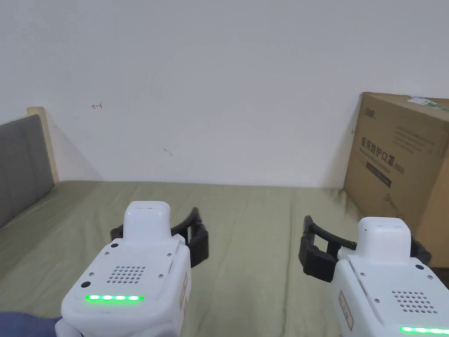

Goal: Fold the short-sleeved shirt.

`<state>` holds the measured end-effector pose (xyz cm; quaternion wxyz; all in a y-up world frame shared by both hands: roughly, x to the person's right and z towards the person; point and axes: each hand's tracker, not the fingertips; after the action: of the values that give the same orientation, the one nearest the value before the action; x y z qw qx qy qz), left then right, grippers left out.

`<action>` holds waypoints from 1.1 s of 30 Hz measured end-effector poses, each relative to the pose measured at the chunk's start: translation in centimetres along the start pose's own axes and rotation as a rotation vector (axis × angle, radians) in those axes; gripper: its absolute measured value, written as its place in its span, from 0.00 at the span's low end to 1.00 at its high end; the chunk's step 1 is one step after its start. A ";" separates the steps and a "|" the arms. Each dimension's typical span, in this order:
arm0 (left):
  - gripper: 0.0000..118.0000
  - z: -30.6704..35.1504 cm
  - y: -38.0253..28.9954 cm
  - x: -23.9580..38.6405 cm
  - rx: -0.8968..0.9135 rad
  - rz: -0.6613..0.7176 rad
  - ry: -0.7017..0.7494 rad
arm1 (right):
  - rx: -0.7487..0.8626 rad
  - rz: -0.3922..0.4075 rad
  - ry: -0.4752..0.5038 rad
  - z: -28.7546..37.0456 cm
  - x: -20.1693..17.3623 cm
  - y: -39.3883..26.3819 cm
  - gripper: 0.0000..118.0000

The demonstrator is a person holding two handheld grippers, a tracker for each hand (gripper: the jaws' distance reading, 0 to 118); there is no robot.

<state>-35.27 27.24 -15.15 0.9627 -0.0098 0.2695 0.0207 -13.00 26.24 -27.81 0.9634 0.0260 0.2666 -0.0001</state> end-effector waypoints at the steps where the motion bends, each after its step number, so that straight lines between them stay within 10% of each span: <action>1: 0.14 -0.3 0.0 -0.1 -0.050 -0.002 0.022 | 0.001 0.001 0.024 0.1 0.1 0.0 0.39; 2: 0.06 -0.5 0.1 -0.2 -0.091 -0.002 0.039 | -0.005 0.001 0.030 0.1 0.1 -0.1 0.06; 3: 0.06 -0.4 -0.1 -0.3 -0.093 -0.007 0.067 | -0.020 -0.002 0.018 -0.2 0.1 -0.2 0.01; 19: 0.00 0.1 -2.0 -4.8 -0.180 0.064 -0.025 | -0.178 -0.148 0.055 -1.7 0.5 -2.1 0.00; 33: 0.00 14.5 -1.8 -23.6 -0.115 0.156 0.431 | -0.241 -0.094 0.702 -2.6 -21.3 -0.5 0.00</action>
<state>-47.77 25.10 9.51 0.8764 -0.0477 0.4670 0.1078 -32.57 25.61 -19.11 0.8086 -0.1014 0.5795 -0.0040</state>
